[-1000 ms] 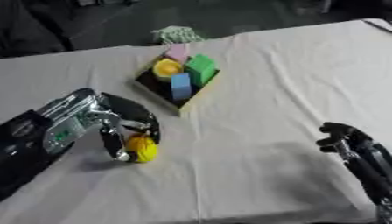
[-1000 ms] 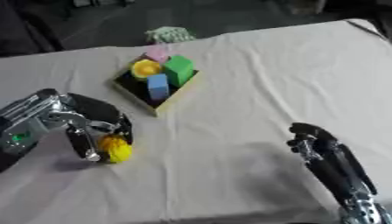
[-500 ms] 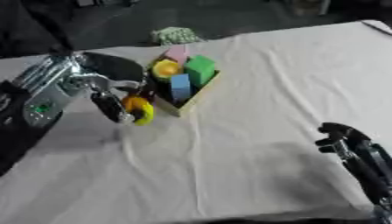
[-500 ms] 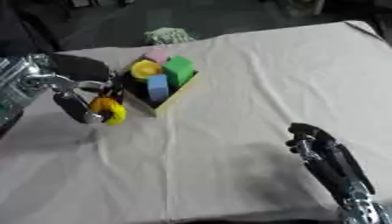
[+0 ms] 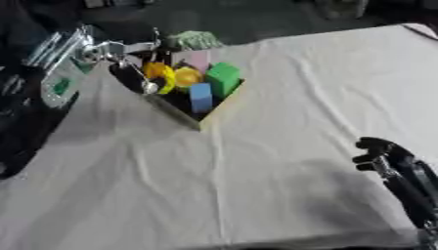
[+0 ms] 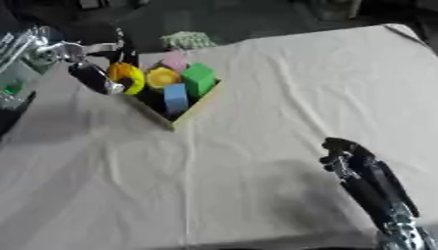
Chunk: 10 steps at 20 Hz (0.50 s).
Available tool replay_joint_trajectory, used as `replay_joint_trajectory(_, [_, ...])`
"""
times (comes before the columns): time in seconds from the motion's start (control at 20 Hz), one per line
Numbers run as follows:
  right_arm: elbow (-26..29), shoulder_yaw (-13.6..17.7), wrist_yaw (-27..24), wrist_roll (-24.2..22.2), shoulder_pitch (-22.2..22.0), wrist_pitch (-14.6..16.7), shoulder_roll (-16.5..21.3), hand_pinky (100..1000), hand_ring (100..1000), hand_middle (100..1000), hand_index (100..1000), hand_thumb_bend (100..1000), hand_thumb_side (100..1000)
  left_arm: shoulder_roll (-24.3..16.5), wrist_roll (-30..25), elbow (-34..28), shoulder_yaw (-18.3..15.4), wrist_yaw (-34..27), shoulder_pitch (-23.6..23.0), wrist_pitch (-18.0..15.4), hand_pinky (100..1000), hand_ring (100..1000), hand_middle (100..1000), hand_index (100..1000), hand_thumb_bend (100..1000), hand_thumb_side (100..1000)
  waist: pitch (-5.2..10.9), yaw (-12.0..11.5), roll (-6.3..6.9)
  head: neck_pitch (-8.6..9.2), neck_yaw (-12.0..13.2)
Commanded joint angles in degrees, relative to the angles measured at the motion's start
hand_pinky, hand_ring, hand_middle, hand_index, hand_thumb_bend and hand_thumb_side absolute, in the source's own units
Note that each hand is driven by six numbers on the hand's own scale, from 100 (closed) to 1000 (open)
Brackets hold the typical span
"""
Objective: Pick up objects on the table and place them in the box.
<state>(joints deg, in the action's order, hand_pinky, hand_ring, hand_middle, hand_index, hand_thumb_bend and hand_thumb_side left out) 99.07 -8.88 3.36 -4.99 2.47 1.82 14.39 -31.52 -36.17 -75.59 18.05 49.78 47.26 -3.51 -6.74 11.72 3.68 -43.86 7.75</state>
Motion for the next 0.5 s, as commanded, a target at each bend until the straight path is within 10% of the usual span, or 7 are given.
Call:
replay_joint_trajectory(0.05, [0.53, 0.04, -0.33, -0.04, 0.34, -0.07, 0.4, 694, 689, 753, 811, 100, 672, 1.1, 2.85, 4.15, -1.97, 2.78, 1.93, 0.39, 612, 527, 521, 676, 200, 171, 0.82, 0.13, -0.36, -0.26, 0.24])
replay_joint_trajectory(0.5, [0.5, -0.01, -0.47, -0.07, 0.38, -0.16, 0.39, 694, 688, 753, 811, 100, 676, 3.55, 11.17, 16.09, -2.93, 3.92, 2.39, -3.84, 679, 619, 609, 744, 299, 202, 0.75, 0.22, -0.48, -0.26, 0.22])
